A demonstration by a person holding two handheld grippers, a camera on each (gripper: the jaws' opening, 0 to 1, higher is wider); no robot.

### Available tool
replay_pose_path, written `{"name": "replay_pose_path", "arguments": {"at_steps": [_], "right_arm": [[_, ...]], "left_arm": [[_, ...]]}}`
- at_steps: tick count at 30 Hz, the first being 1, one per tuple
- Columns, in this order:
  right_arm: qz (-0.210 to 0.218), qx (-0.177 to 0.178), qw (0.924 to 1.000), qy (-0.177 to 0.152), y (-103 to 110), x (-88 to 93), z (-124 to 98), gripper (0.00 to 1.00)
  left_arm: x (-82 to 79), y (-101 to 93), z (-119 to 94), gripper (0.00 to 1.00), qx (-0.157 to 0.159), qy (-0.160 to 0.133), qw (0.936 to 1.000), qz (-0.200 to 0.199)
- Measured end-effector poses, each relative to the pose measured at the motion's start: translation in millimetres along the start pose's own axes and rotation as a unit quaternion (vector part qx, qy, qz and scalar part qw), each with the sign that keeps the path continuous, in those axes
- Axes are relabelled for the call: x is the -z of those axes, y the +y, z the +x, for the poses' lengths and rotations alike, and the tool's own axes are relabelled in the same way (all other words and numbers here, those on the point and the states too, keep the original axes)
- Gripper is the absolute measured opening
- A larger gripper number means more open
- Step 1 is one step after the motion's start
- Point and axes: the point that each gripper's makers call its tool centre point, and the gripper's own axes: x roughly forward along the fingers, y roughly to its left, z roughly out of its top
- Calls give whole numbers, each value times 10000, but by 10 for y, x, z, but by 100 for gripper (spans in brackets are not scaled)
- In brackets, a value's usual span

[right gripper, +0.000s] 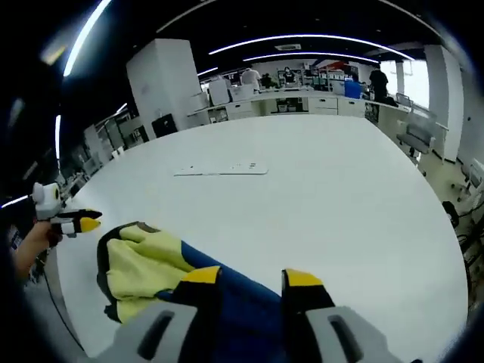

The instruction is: Fold the garment on the visible template until the final outline fits inside the template.

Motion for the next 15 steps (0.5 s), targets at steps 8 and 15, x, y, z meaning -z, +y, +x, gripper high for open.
{"name": "replay_pose_path", "arguments": {"at_steps": [8, 15], "right_arm": [[-507, -694, 9960, 252, 387, 37, 270, 30], [-974, -818, 9899, 630, 469, 204, 512, 28]], "left_arm": [[124, -87, 204, 32, 178, 255, 9995, 104], [246, -146, 289, 21, 257, 325, 9990, 179]]}}
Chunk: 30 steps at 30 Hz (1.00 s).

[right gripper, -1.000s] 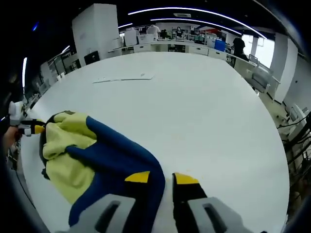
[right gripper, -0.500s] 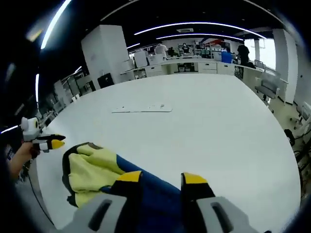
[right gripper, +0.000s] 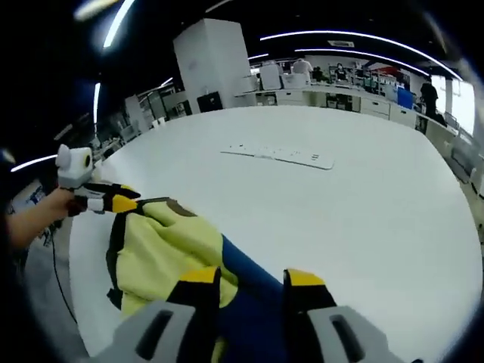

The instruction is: Fold the garment on the visible template until the final outline fits inside the template.

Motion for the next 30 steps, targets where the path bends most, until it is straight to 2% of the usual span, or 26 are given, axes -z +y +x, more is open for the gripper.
{"name": "replay_pose_path", "arguments": {"at_steps": [3, 6, 8, 12, 13, 16, 20, 24, 27, 30], "right_arm": [[-415, 168, 9990, 68, -22, 41, 48, 21], [-326, 98, 9993, 155, 25, 77, 104, 19], [-269, 77, 9994, 198, 0, 120, 135, 17], [-192, 106, 9996, 188, 19, 135, 142, 1], [-150, 125, 9997, 150, 6, 119, 155, 0], [-131, 158, 9998, 1, 26, 45, 131, 0], [-82, 105, 9997, -220, 56, -71, 18, 0], [-150, -98, 9984, -527, 213, -141, -195, 0], [-199, -180, 9983, -525, 298, -95, -300, 0], [-443, -223, 9975, -501, 419, 5, -453, 0]], "left_arm": [[84, 20, 31, 20, 3, 144, 9999, 74], [173, 19, 66, 20, -20, 327, 9994, 125], [189, 7, 76, 17, -15, 325, 9994, 141], [210, 14, 102, 5, -38, 308, 9995, 74], [206, 23, 96, 0, -79, 294, 9995, 56], [165, 40, 66, 0, -133, 210, 9997, 2], [62, 35, -54, 0, -178, -7, 9998, 54], [-8, 14, -188, 0, -165, -158, 9997, 4], [-53, -57, -301, 0, -150, -288, 9995, -48], [-21, -100, -404, 0, -118, -310, 9994, 35]]}}
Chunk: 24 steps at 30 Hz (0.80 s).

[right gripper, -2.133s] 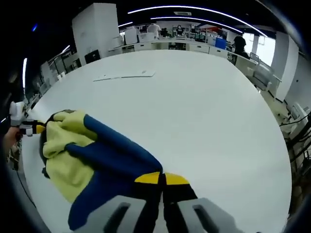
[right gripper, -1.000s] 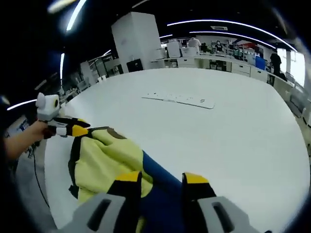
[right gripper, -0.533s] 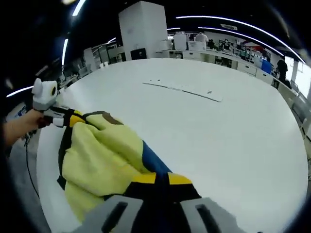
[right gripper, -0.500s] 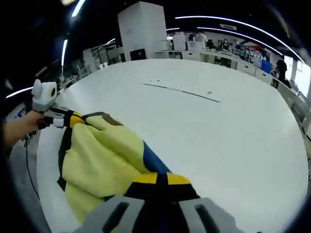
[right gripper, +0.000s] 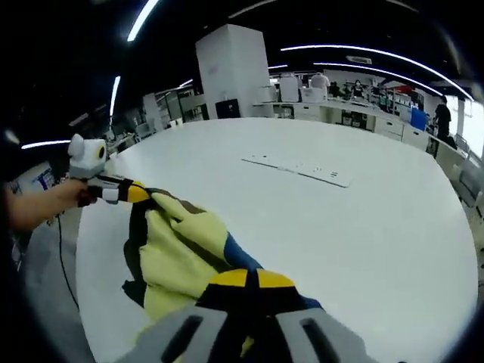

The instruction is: Fold the garment on the visible template until the final outline fits inside the template.

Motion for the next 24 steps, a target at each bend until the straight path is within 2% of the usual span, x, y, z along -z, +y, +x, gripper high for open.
{"name": "replay_pose_path", "arguments": {"at_steps": [3, 6, 7, 10, 15, 18, 24], "right_arm": [[-3, -79, 10000, 32, 125, 82, -90, 0], [-291, 6, 9994, 165, 214, 177, -174, 0], [-381, -18, 9988, 297, 317, 289, -236, 0], [-182, -87, 9993, 324, 396, 398, -275, 0], [52, -109, 9988, 481, 436, 586, -260, 0], [94, -110, 9980, 620, 453, 687, -239, 0], [-39, -40, 9951, 984, 468, 893, -194, 0]], "left_arm": [[63, -60, -98, 0, 28, 65, 9999, 122], [143, -122, -188, 0, 66, 100, 9997, 199], [286, -185, -278, 0, 88, 237, 9991, 342], [393, -280, -360, 0, 116, 313, 9986, 418], [722, -307, -345, 0, 199, 682, 9964, 471], [822, -296, -326, 0, 210, 787, 9952, 545], [878, -283, -318, 0, 218, 867, 9949, 473]]}}
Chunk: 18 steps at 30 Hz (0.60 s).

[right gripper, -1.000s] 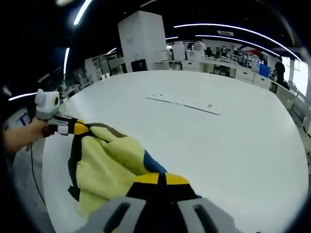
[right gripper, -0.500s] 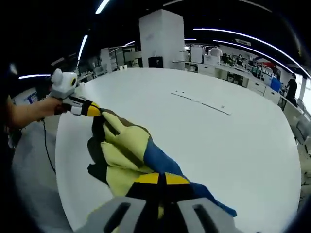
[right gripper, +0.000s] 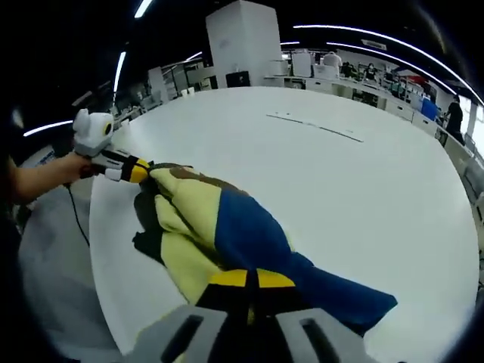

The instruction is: Fold the garment on the visible template until the final outline fits inside the template.

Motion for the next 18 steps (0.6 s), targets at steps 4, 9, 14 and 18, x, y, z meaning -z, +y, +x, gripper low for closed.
{"name": "replay_pose_path", "arguments": {"at_steps": [4, 9, 14, 18], "right_arm": [[81, 28, 9999, 89, 16, 75, 49, 0], [365, 3, 9993, 69, -11, 103, 90, 0], [609, -120, 9980, 112, 17, 105, 66, 0], [575, -61, 9983, 23, -5, 54, 8, 2]], "left_arm": [[31, 24, 29, 0, -24, 22, 10000, 79], [30, 13, 21, 0, -71, 98, 9995, 291], [50, 25, 44, 0, -133, 188, 9987, 460], [30, -15, 28, 3, -6, 225, 9986, 486]]}}
